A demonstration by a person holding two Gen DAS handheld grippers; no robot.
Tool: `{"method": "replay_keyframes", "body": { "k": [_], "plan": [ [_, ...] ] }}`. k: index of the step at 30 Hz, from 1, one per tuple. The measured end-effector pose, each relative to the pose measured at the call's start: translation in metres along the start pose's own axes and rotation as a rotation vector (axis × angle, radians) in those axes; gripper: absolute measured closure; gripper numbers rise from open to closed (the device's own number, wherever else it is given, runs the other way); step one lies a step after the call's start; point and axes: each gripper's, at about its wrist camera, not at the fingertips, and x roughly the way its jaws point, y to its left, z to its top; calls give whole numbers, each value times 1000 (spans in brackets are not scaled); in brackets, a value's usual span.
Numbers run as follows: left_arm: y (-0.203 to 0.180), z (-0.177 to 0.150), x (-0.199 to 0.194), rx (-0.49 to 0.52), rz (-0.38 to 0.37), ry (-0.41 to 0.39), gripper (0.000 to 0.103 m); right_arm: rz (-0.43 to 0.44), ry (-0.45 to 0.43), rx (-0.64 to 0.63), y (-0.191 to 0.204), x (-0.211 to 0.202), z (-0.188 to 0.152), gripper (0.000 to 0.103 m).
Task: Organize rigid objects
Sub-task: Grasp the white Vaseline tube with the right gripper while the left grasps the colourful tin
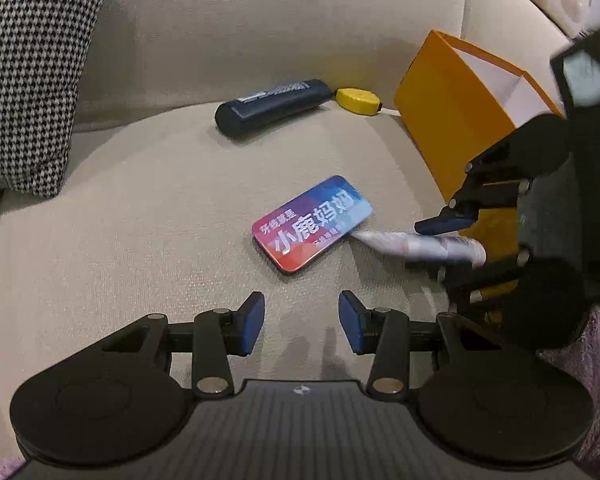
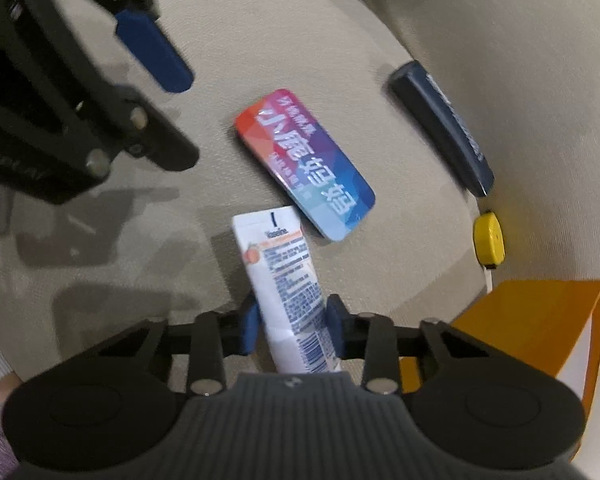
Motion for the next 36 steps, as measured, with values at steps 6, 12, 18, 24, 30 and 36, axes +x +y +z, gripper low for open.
{"method": "replay_keyframes", "body": {
  "k": [6,12,18,24,30,36],
  "plan": [
    [-2,7,1,43,-2,-12,52,93,-78,281,-38,-26,4,84],
    [-7,14,7,138,-11,-28,52,169,-32,679,-85,-9,-8,84],
    [-20,18,20,302,32,-16,47,207,-38,768,-85,-1,-21,83],
    [-43,24,39,485,129,-25,45,245,-52,740,-91,2,-21,83],
    [-57,33,65,559,161,19,45,273,-64,726,-98,8,-21,82],
    [-59,35,79,609,197,27,52,274,-91,722,-105,8,-19,81]
  ]
}}
